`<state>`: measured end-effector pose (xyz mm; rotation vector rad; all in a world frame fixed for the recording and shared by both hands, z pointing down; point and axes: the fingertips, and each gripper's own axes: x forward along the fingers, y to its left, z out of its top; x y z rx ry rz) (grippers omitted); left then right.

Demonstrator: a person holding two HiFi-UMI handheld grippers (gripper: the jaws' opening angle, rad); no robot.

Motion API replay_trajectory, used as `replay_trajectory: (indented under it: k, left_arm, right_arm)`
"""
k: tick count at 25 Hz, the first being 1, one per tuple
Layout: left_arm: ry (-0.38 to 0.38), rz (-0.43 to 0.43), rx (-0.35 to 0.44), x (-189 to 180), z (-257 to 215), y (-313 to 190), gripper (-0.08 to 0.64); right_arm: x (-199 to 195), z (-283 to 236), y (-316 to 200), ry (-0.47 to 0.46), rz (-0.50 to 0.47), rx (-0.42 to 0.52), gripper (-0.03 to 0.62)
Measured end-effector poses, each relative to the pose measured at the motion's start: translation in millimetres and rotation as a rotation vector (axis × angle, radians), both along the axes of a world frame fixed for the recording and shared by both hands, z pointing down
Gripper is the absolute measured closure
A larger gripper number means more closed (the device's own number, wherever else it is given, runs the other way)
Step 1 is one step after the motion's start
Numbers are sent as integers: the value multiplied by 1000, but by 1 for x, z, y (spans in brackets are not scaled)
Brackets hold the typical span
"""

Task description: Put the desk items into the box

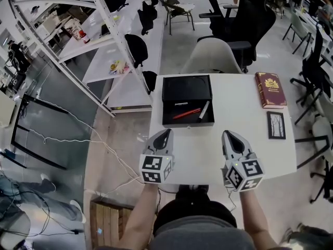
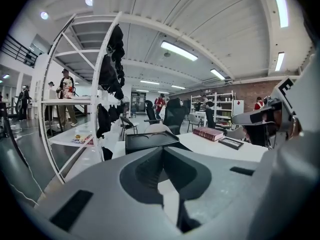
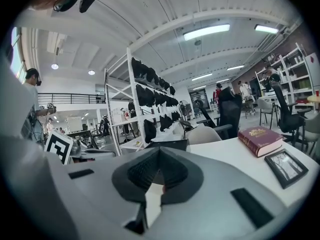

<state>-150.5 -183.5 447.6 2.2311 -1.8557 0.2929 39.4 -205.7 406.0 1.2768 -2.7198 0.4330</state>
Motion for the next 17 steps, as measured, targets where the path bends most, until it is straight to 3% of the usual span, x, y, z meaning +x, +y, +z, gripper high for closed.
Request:
replay_trajectory:
  k: [17]
  left_arm:
    - [16, 1, 19, -2, -1, 2, 552]
  right_arm:
    - [-1, 2, 4, -3, 9, 8, 589]
